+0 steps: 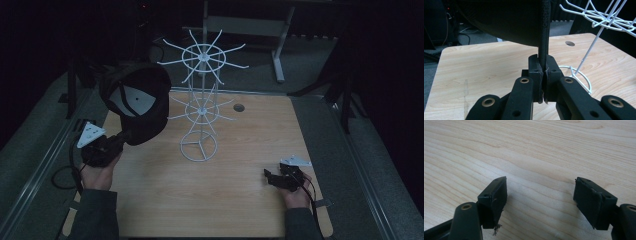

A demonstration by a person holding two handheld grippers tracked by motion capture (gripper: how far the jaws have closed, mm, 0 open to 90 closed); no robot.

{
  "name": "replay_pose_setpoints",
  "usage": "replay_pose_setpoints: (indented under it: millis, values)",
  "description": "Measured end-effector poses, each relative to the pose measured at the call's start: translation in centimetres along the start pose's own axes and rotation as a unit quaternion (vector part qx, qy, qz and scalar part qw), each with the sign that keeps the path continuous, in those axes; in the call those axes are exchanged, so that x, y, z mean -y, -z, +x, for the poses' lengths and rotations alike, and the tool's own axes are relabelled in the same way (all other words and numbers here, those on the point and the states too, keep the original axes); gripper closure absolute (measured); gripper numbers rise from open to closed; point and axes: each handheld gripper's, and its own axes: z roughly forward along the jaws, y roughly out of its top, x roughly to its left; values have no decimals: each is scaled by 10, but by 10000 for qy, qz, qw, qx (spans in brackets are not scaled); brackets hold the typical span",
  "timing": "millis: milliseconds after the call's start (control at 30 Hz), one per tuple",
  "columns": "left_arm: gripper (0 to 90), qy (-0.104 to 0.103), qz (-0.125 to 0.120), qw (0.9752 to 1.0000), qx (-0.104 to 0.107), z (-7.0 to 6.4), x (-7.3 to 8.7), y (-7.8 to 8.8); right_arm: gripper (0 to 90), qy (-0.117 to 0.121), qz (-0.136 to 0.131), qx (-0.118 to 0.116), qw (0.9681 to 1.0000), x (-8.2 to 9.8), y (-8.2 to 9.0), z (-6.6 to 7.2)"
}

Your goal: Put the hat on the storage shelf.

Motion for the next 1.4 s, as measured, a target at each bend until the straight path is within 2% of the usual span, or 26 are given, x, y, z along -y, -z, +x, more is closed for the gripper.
replay_pose_setpoints:
  millis: [1400]
  values:
    - [869, -94, -214, 9997, -27, 1, -20, 8, 267, 4, -1, -1, 10000, 0, 0, 0]
